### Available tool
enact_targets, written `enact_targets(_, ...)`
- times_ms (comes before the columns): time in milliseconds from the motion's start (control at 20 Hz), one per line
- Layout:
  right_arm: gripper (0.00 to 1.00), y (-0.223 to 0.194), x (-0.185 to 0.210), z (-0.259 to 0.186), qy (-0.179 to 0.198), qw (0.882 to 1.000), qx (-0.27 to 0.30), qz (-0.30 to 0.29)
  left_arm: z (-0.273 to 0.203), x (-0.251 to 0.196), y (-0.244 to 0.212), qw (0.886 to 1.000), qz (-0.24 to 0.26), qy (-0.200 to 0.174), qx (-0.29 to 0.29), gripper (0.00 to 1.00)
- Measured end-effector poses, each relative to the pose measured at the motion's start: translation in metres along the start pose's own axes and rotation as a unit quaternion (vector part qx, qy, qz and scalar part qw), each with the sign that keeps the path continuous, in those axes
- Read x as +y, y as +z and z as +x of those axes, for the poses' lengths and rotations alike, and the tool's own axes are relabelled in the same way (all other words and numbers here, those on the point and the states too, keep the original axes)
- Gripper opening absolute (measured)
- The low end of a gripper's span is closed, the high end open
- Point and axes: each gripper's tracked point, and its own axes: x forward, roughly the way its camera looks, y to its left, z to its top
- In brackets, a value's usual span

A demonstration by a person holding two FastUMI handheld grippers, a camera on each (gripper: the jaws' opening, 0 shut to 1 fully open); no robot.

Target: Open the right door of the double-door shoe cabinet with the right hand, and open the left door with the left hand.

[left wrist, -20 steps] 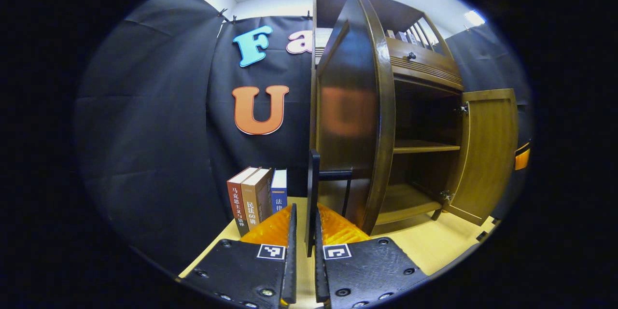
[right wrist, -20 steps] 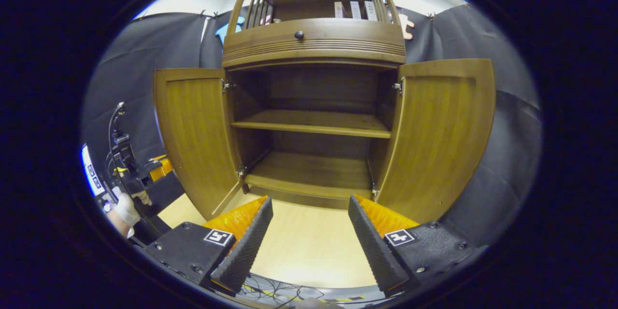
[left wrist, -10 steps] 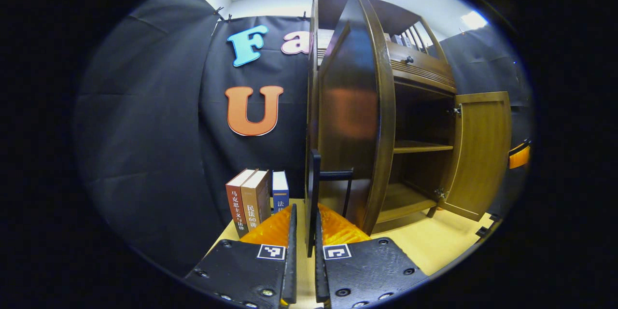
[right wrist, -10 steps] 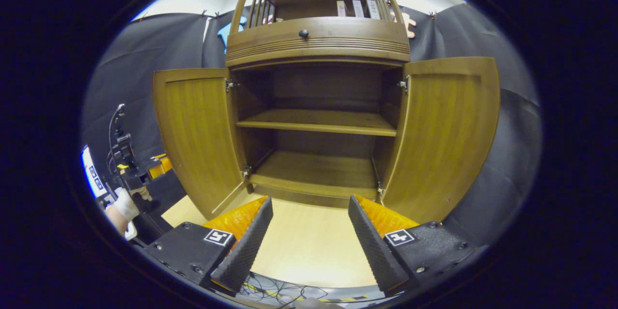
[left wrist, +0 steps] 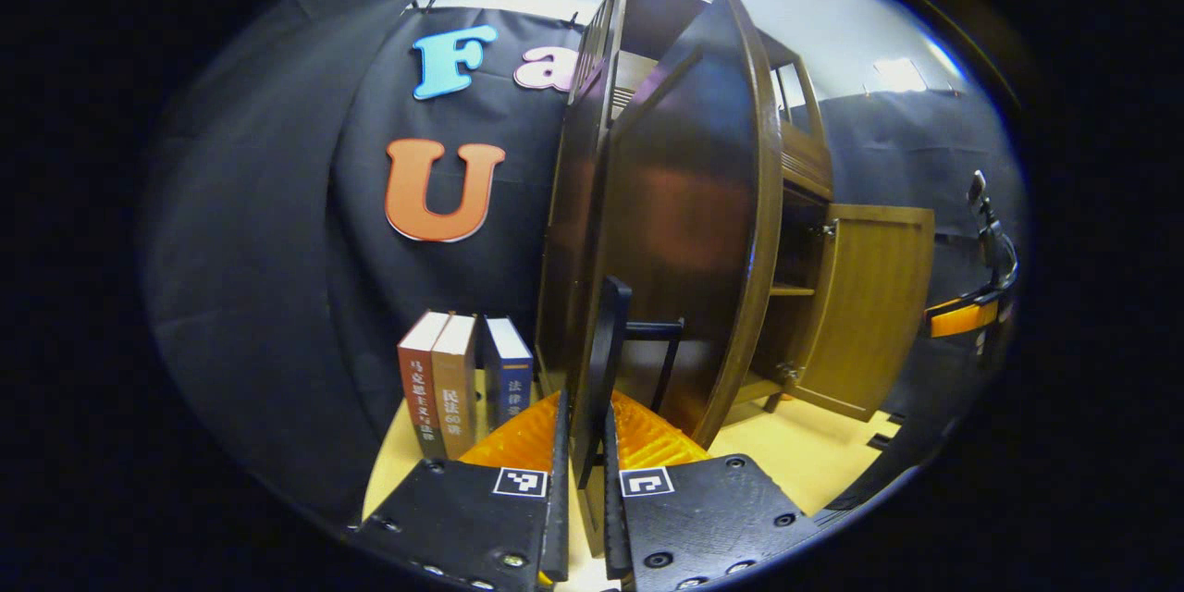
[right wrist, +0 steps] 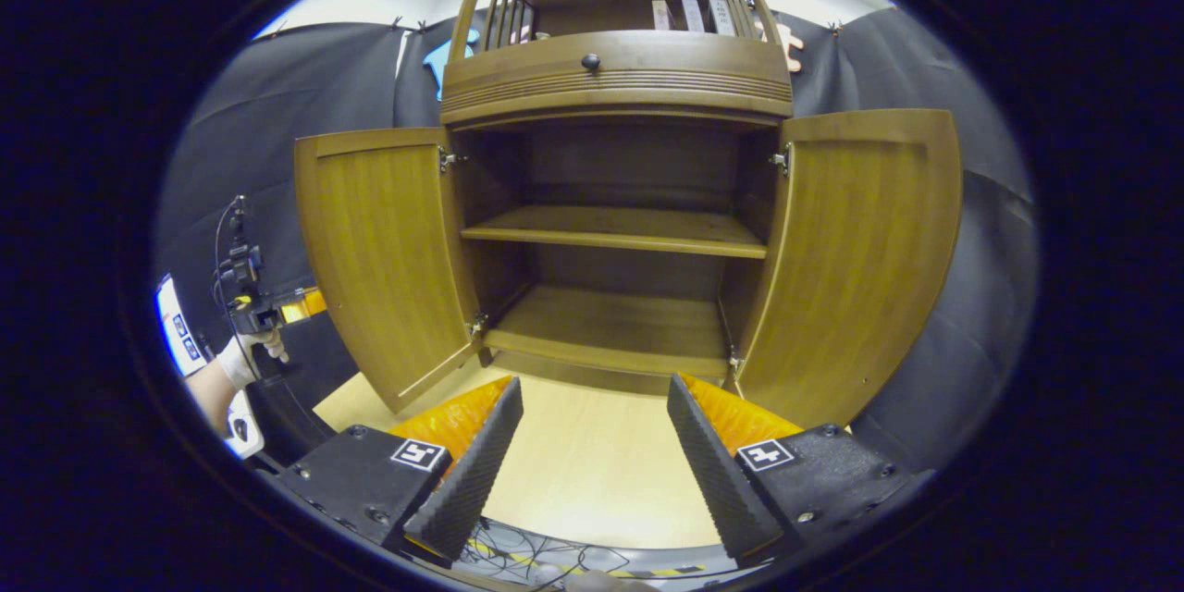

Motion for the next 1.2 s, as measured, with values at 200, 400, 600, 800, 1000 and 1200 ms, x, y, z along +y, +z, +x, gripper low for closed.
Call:
enact_targets(200, 1.00, 0.000, 0.001, -0.002, 0.004, 1.000, 0.001, -0.002, -0.008, 0.000, 0.004, 1.000, 0.000, -0.006, 0.003, 0.10)
enact_targets(400, 1.00, 0.003, -0.005, -0.002, 0.004, 1.000, -0.005, 0.001, -0.028, 0.012, 0.014, 0.999, 0.020, 0.031, 0.007, 0.64)
enact_targets(600, 1.00, 0.008, -0.014, -0.001, 0.004, 1.000, -0.015, 0.005, -0.056, 0.018, 0.037, 0.994, 0.058, 0.095, 0.011, 1.00)
enact_targets(800, 1.00, 0.016, -0.027, -0.002, 0.003, 1.000, -0.028, 0.012, -0.084, -0.005, 0.068, 0.986, 0.066, 0.152, 0.008, 0.95)
enact_targets(1000, 1.00, 0.026, -0.050, -0.004, 0.001, 0.999, -0.040, 0.024, -0.105, -0.045, 0.116, 0.973, 0.104, 0.207, -0.013, 0.95)
enact_targets(1200, 1.00, 0.040, -0.078, -0.007, -0.011, 0.998, -0.055, 0.040, -0.087, -0.106, 0.137, 0.973, 0.094, 0.209, -0.015, 0.95)
